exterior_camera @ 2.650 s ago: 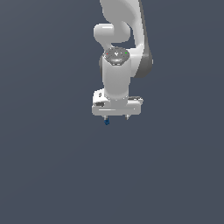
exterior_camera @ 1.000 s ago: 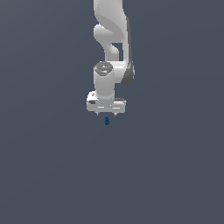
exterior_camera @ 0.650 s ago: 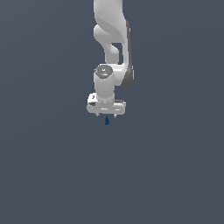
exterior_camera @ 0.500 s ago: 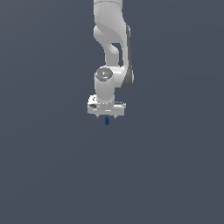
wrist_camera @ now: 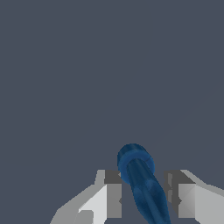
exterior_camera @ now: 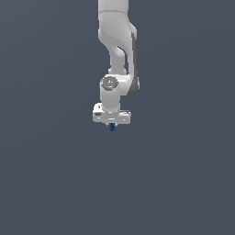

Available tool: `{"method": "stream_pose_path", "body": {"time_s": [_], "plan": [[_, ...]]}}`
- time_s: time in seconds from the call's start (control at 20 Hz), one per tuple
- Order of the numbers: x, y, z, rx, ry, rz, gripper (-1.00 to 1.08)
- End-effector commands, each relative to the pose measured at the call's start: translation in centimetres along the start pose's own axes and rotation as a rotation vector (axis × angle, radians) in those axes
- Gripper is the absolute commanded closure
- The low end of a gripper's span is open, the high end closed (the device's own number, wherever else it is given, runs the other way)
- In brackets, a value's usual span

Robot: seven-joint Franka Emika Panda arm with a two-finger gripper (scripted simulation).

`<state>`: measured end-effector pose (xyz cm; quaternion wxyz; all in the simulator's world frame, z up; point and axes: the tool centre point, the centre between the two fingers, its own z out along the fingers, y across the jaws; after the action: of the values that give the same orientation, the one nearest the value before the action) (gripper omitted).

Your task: Pick up the object and move it to a goal position.

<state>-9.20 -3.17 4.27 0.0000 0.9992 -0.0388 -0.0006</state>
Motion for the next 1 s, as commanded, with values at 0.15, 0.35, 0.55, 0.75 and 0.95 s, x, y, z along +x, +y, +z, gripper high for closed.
{"method": "stream_pose_path", "body": {"time_s": [0.15, 0.35, 0.55, 0.75, 0.95], "plan": [[0.0, 0.0, 0.0, 0.0, 0.001, 0.0, 1.08], [0.0, 0.0, 0.0, 0.0, 0.001, 0.0, 1.08], [-0.1, -0.3, -0.1, 0.0, 0.001, 0.0, 1.08], [-0.7, -1.6, -0.4, 0.0, 0.001, 0.0, 1.08], [-1.6, -3.9, -1.1, 0.0, 0.001, 0.0, 1.08]]}}
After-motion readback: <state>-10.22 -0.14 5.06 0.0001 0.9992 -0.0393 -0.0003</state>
